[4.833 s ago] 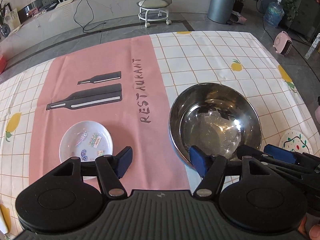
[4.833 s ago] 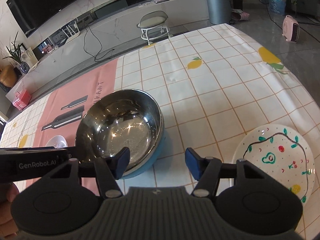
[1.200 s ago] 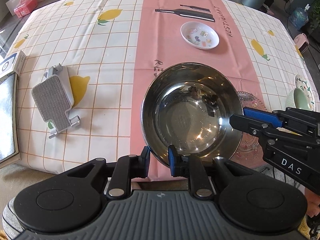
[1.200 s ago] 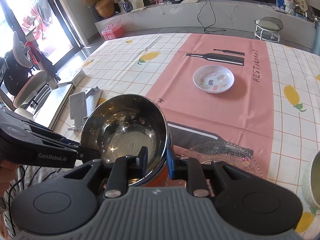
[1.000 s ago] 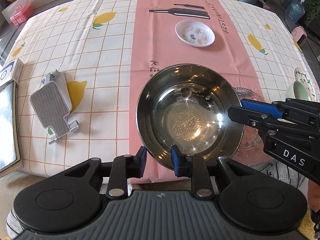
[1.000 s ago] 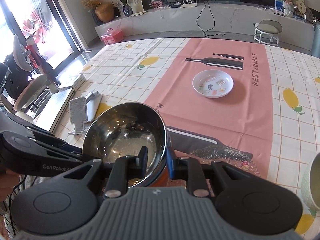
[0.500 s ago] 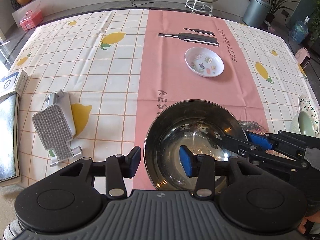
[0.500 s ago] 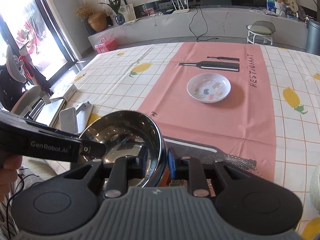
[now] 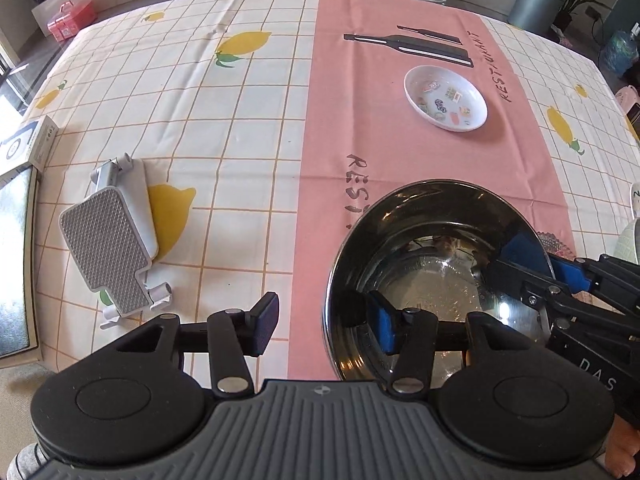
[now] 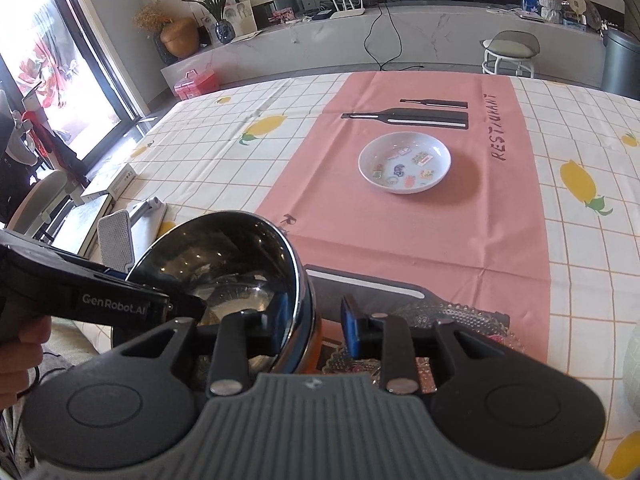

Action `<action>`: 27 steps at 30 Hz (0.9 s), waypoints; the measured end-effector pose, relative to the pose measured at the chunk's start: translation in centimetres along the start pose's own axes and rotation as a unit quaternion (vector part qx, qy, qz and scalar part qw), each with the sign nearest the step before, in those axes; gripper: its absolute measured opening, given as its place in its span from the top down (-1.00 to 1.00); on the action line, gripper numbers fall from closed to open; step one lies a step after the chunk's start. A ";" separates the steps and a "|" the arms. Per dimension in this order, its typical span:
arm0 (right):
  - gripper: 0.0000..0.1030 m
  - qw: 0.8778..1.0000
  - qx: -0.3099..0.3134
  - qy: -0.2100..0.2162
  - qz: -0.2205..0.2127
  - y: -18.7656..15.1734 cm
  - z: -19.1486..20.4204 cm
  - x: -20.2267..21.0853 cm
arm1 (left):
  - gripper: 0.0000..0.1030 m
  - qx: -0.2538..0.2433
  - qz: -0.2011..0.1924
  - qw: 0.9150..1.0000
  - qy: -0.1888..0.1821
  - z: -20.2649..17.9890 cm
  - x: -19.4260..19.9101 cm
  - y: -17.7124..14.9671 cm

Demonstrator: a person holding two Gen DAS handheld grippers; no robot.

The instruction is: Organize plates and bowls

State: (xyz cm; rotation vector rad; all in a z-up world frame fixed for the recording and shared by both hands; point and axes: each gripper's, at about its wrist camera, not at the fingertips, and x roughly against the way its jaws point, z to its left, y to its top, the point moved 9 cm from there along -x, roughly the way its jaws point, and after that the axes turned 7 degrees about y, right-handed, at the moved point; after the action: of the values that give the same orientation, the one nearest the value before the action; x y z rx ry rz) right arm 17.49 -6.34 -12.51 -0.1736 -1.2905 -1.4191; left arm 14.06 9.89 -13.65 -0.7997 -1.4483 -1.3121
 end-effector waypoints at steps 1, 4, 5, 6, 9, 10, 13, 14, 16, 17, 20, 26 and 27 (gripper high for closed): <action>0.45 1.000 0.000 0.000 0.001 0.0 0.0 0.0 | -0.18 0.004 0.001 1.000 -0.002 0.1 0.0 0.1; 0.45 1.000 0.001 0.001 0.002 0.0 0.0 0.0 | -0.21 0.007 0.002 1.000 -0.003 0.1 -0.1 0.2; 0.45 1.000 0.003 0.001 0.002 0.0 0.0 0.0 | -0.21 0.007 0.001 1.000 0.001 0.1 0.0 0.2; 0.46 1.000 0.005 0.003 0.001 0.0 0.0 0.1 | -0.21 0.009 -0.002 1.000 0.008 0.1 0.1 0.2; 0.46 1.000 -0.001 0.021 0.000 0.0 0.3 0.6 | -0.18 -0.002 -0.017 0.999 0.032 0.0 0.7 0.3; 0.46 1.000 -0.002 0.028 -0.004 0.2 0.5 0.9 | -0.18 -0.005 -0.021 0.999 0.034 -0.1 0.9 0.3; 0.46 0.999 0.004 0.035 -0.024 0.8 0.8 2.3 | -0.18 -0.003 -0.032 0.999 0.021 -0.2 2.1 0.3; 0.46 0.999 0.005 0.036 -0.031 1.1 0.8 2.8 | -0.18 0.001 -0.036 0.999 0.017 -0.3 2.6 0.5; 0.45 0.998 0.001 0.035 -0.042 1.5 0.7 3.9 | -0.18 0.008 -0.050 0.999 0.017 -0.3 3.8 0.8; 0.45 0.998 -0.001 0.033 -0.047 1.7 0.5 4.4 | -0.18 0.008 -0.058 0.998 0.016 -0.4 4.4 1.0; 0.44 0.998 0.000 0.017 -0.068 2.5 -0.1 6.3 | -0.19 0.006 -0.086 0.996 0.008 -1.0 6.5 1.6; 0.33 0.993 -0.015 -0.015 -0.114 3.1 -2.2 10.4 | -0.19 -0.008 -0.110 0.994 -0.007 -3.3 9.3 2.1; 0.32 0.993 -0.020 -0.017 -0.118 2.9 -2.7 10.9 | -0.20 -0.014 -0.114 0.993 -0.010 -3.9 9.7 2.1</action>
State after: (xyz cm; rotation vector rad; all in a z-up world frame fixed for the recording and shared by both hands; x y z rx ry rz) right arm 17.55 -14.28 -4.02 -0.0741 -1.3452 -1.6501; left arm 14.05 5.22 -4.08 -0.6826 -1.5757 -1.5017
